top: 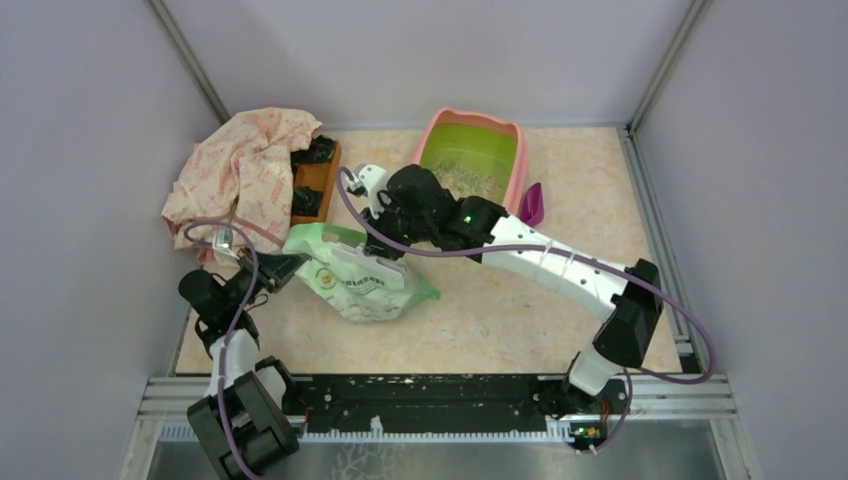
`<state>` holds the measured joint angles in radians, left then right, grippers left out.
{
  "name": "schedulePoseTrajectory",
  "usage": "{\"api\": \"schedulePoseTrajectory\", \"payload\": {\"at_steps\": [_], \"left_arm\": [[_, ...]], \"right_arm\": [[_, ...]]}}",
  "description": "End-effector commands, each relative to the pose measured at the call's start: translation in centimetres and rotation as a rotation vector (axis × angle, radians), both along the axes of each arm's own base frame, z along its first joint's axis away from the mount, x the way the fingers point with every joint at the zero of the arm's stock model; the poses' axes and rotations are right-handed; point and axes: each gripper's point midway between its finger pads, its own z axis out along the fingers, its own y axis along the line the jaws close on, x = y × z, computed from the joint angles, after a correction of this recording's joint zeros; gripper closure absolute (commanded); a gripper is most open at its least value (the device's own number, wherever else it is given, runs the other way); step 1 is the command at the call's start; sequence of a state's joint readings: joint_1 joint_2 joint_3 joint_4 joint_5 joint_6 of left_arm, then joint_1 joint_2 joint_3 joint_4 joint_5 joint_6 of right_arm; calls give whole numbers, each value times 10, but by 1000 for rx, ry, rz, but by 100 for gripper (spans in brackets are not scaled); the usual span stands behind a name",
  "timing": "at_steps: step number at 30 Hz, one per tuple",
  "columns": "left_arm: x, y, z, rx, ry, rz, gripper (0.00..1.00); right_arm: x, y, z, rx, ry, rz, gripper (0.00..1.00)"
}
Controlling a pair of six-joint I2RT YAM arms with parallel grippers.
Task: Fill the litter box with clean litter
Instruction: Clamp the cat litter bag at the center of the board.
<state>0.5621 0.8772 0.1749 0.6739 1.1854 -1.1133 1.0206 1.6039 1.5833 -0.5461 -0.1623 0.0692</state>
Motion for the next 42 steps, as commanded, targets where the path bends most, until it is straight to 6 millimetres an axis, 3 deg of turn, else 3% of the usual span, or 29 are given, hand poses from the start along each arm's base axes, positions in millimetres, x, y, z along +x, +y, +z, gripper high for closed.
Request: {"api": "schedulePoseTrajectory", "payload": {"at_steps": [1, 18, 21, 24, 30, 37, 42], "left_arm": [[5, 8, 4, 24, -38, 48, 97], [6, 8, 6, 20, -45, 46, 97], [5, 8, 7, 17, -47, 44, 97], [3, 6, 10, 3, -53, 33, 97], [-4, 0, 16, -42, -47, 10, 96], [-16, -9, 18, -86, -33, -15, 94], [-27, -20, 6, -101, -8, -43, 89]], "right_arm": [[-2, 8, 13, 14, -23, 33, 100], [-4, 11, 4, -20, -2, 54, 99], [-4, 9, 2, -29, 0, 54, 78], [-4, 7, 0, -37, -3, 54, 66], [-7, 1, 5, -22, -21, 71, 59], [-16, -27, 24, 66, -111, 95, 51], [-39, -50, 2, 68, -141, 169, 49]]}}
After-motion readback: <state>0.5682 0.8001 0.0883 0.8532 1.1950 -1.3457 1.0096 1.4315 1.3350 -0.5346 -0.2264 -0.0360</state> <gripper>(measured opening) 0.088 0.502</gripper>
